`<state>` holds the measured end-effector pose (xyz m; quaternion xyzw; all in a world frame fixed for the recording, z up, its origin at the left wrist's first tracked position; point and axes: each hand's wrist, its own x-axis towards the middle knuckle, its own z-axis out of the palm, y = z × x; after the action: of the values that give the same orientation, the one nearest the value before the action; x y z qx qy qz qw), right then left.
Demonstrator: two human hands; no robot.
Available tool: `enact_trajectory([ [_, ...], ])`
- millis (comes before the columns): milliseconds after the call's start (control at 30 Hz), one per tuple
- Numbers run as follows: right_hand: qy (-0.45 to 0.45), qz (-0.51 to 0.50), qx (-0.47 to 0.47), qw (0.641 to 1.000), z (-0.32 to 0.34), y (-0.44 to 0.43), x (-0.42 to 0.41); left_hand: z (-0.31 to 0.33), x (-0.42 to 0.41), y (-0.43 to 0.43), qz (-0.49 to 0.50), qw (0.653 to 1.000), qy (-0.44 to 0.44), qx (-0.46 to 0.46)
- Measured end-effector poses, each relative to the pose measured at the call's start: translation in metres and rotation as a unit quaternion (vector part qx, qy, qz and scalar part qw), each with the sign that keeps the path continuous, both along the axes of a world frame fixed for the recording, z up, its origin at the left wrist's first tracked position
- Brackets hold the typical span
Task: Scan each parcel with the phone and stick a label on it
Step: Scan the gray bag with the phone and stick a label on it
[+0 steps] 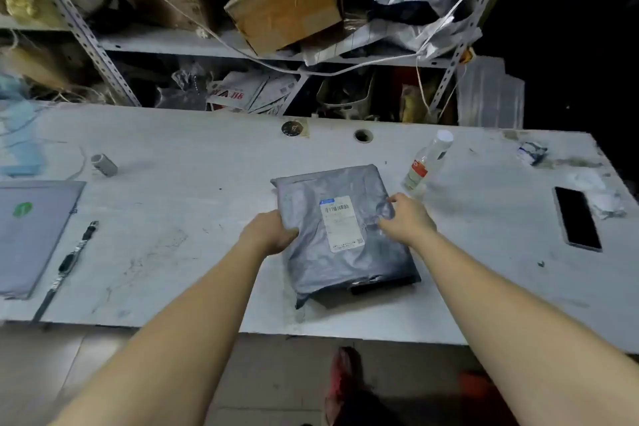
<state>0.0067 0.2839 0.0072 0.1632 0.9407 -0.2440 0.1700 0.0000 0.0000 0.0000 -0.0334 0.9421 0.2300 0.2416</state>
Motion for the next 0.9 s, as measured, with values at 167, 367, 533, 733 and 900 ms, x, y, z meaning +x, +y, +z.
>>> enact_trajectory([
  [167, -0.030, -0.053, -0.051, 0.997, -0.046, 0.018, -0.010, -0.041, 0.008, 0.022, 0.155, 0.977, -0.061, 0.134],
  [367, -0.009, -0.099, -0.155, 0.983, -0.072, 0.031, 0.001, -0.073, 0.025, 0.027, 0.305, 0.926, -0.050, 0.217],
  [533, -0.010, -0.120, -0.161, 0.980, -0.070, 0.031, 0.006, -0.076, 0.025, 0.019, 0.264, 0.938, -0.007, 0.225],
  [733, 0.016, -0.216, -0.184, 0.959, -0.054, 0.029, 0.037, -0.061, 0.016, 0.009, 0.196, 0.948, 0.038, 0.247],
  [900, 0.057, -0.312, -0.188, 0.930, -0.032, 0.014, 0.080, -0.054, 0.007, 0.005, 0.112, 0.952, 0.043, 0.283],
])
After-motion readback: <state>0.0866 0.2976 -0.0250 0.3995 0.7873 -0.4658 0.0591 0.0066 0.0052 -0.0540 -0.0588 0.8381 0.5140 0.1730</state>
